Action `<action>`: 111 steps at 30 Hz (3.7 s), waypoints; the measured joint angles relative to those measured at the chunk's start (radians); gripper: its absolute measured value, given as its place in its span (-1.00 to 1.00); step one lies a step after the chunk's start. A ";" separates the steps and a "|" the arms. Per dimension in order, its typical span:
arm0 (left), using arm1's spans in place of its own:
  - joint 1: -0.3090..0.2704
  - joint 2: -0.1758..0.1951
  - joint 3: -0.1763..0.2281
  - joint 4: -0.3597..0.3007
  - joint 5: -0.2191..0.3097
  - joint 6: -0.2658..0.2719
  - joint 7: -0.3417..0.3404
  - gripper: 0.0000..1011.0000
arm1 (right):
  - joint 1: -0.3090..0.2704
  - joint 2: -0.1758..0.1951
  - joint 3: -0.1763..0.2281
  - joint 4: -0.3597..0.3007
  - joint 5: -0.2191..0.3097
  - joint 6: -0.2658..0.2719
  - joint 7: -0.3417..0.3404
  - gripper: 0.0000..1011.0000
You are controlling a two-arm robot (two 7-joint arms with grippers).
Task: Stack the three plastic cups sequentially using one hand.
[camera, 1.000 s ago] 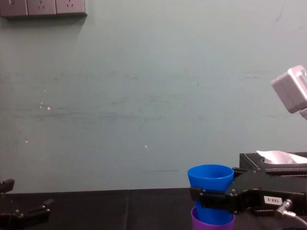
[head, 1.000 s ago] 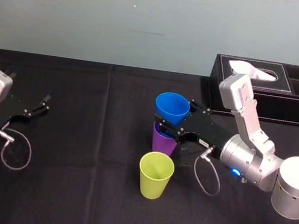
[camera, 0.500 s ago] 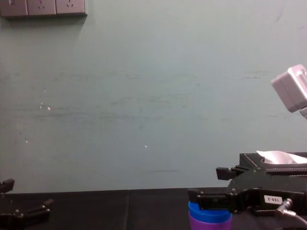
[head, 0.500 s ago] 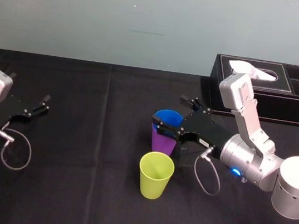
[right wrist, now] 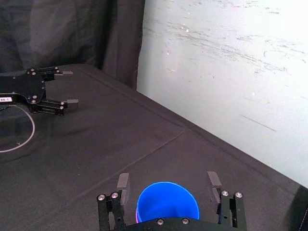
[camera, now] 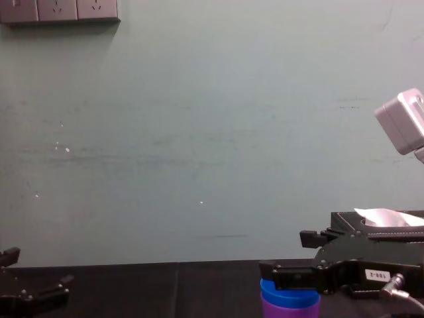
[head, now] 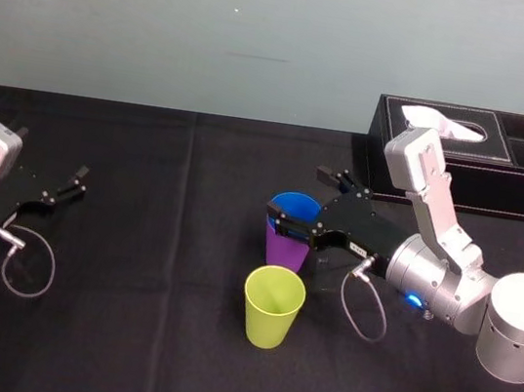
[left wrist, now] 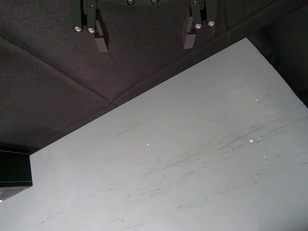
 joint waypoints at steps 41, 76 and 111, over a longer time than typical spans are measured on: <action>0.000 0.000 0.000 0.000 0.000 0.000 0.000 1.00 | -0.311 0.216 0.141 -0.250 0.188 -0.125 0.073 0.98; 0.000 0.000 0.000 0.000 0.000 0.000 0.000 1.00 | -0.308 0.202 0.052 -0.148 0.120 -0.149 0.095 0.98; 0.000 0.000 0.000 0.000 0.000 0.000 0.000 1.00 | -0.227 0.149 -0.021 -0.098 0.082 -0.129 0.113 0.98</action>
